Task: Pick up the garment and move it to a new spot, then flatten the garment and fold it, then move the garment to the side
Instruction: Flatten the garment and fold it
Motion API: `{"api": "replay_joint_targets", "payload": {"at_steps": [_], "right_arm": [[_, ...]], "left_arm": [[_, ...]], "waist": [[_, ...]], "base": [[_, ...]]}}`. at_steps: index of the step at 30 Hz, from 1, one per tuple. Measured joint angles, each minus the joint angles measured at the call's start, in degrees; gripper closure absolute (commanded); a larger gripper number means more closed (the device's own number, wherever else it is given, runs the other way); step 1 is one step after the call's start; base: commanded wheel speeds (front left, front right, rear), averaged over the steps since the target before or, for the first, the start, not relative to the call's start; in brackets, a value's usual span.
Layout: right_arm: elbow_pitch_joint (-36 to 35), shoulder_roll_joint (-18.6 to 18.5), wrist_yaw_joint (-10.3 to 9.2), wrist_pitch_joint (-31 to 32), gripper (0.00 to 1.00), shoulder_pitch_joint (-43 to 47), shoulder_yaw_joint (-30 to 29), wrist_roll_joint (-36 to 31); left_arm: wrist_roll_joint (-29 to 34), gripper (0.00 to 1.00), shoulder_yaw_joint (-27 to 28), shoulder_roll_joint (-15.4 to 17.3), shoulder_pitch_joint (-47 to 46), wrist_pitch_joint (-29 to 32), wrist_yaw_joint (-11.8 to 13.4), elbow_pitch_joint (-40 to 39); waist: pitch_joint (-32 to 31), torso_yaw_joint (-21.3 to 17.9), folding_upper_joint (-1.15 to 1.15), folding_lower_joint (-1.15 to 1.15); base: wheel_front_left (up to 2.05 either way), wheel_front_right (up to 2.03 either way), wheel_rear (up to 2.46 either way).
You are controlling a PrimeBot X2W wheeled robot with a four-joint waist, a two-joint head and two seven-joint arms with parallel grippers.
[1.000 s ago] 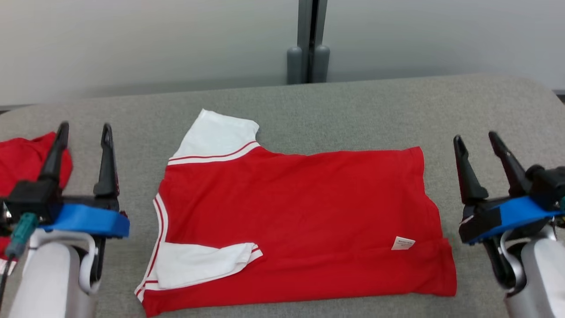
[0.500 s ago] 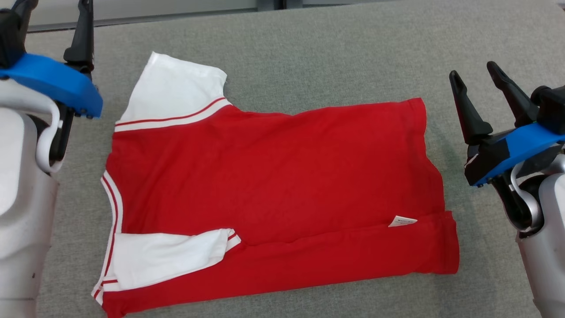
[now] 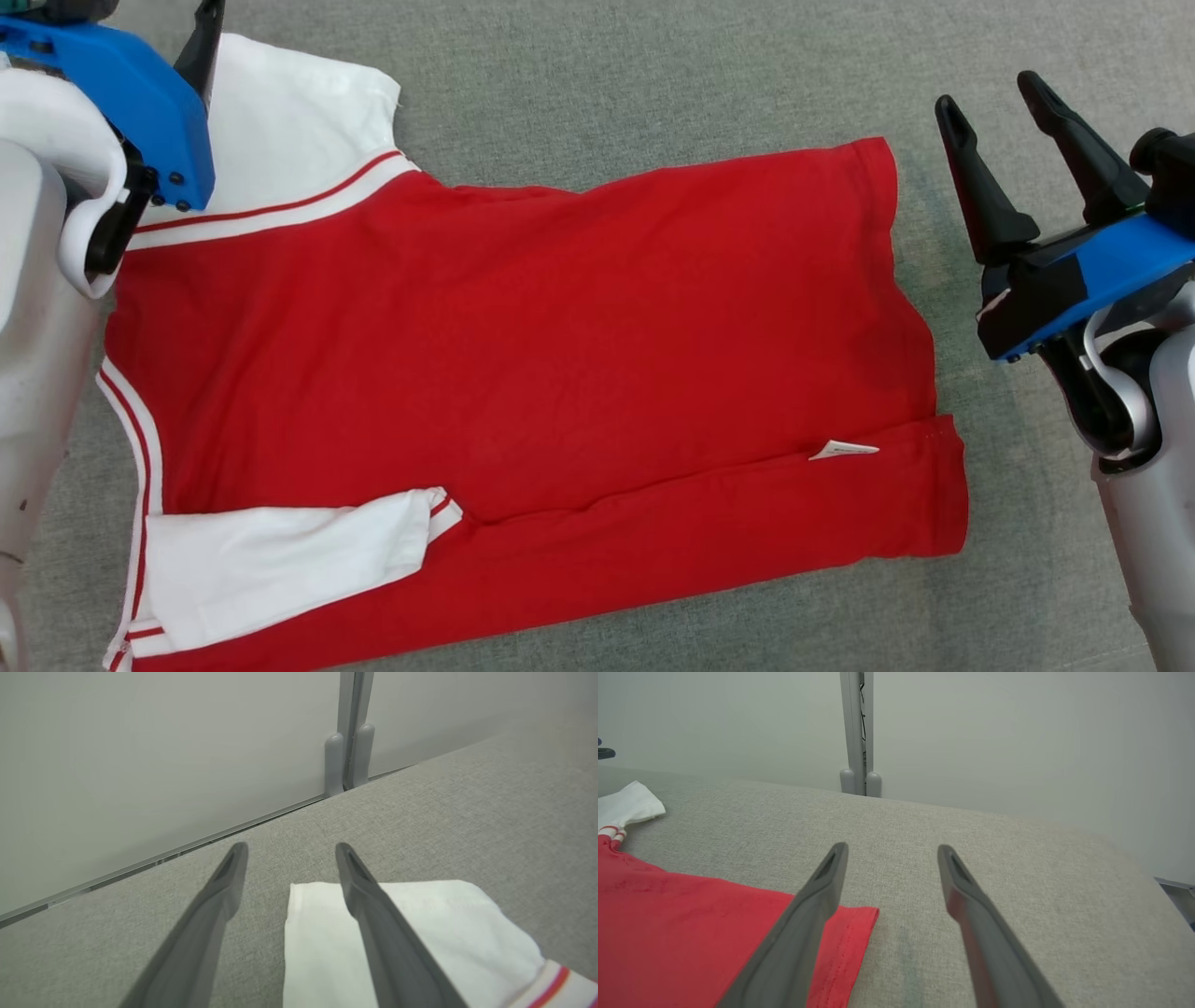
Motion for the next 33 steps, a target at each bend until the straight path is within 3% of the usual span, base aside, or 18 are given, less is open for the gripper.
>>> {"api": "replay_joint_targets", "payload": {"at_steps": [8,19,20,21,22,33], "right_arm": [[-0.3,0.3,0.0,-0.3,0.0,-0.3,0.7,0.1],[0.2,0.4,0.0,-0.5,0.0,-1.2,1.4,0.3],[0.4,0.4,0.0,-0.5,0.0,-1.3,1.5,0.4],[0.5,0.4,0.0,-0.5,0.0,-1.4,1.6,0.5],[0.7,0.4,0.0,-0.4,0.0,-1.4,1.7,0.6],[1.6,-1.5,0.0,5.1,0.0,-3.1,4.7,3.8]], "left_arm": [[-6.8,0.0,-6.0,1.8,-2.5,6.8,0.0,5.0],[-14.4,0.0,-10.3,2.3,-5.5,11.1,0.0,5.8],[-14.8,0.07,-11.0,2.3,-5.8,11.5,0.0,5.8],[-15.3,0.43,-11.4,2.3,-5.9,12.0,0.0,5.8],[-15.7,1.0,-12.0,2.5,-6.2,12.3,0.0,5.9],[-16.8,1.0,-17.0,2.4,-7.1,8.9,0.0,6.8]], "waist": [[2.1,-1.3,0.0,-0.01],[3.1,-2.3,0.0,-0.02],[3.1,-2.3,0.0,-0.02],[3.1,-2.4,0.0,-0.01],[3.1,-2.4,0.0,-0.02],[1.1,-1.3,0.0,-0.02]], "base": [[0.0,0.0,0.0],[0.0,0.0,0.0],[0.0,0.0,0.0],[0.0,0.0,0.0],[0.0,0.0,0.0],[0.0,0.0,0.0]]}}
